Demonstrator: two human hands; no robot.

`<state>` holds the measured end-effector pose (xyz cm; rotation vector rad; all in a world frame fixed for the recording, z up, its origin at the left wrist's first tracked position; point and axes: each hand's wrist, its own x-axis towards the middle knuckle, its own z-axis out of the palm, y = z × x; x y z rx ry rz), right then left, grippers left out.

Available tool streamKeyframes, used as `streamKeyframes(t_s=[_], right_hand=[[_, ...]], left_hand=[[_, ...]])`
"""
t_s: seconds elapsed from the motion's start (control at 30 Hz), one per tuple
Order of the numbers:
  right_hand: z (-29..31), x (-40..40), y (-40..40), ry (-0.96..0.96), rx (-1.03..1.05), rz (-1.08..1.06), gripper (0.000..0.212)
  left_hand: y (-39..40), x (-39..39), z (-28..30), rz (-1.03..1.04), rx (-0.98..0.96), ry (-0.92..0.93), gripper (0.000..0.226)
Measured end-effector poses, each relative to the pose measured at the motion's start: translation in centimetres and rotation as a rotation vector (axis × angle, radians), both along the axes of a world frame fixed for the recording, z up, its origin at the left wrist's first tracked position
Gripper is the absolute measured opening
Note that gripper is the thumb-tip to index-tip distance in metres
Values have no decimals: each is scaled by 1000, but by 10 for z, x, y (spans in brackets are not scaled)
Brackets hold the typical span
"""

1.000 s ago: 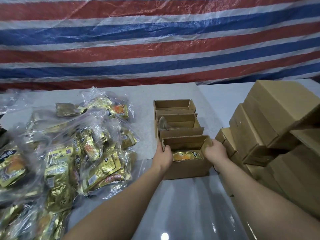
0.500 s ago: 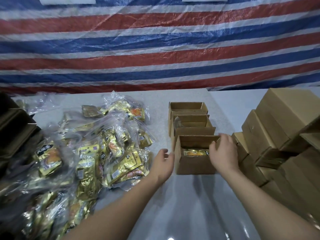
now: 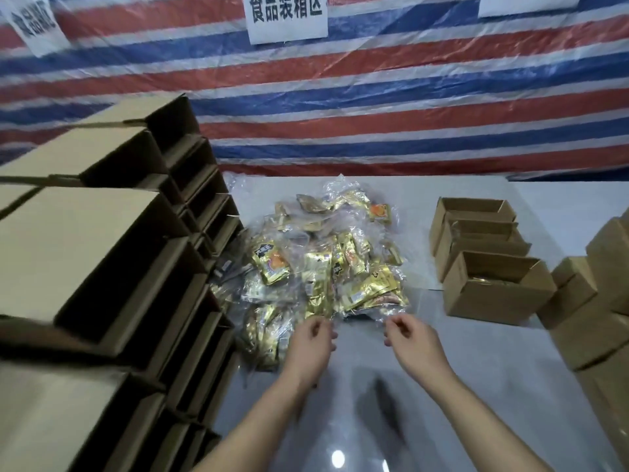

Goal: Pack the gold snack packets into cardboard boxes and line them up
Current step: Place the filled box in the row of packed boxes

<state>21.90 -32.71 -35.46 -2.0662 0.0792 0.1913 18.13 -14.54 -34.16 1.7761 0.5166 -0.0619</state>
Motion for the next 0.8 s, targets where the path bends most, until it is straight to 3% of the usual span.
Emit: streamKeyframes(t_s=[0.23,0.4,0.53,0.67,0.8], right_hand=[[75,-20,52,-86,135,49,23],[160,-17,98,-263,261,147,14],[206,-12,159,-250,302,377,10],[223,1,229,-161,302,494,48],[223,20,276,-142,185,590,79]], left_hand=[[28,-30,73,79,-16,-216,23],[35,-61,132,362,-189,-425,23],[44,-112,156,572,-45,-612,15],[71,-134,175,780,353,-783,48],[101,-122,177,886,463,-583,81]])
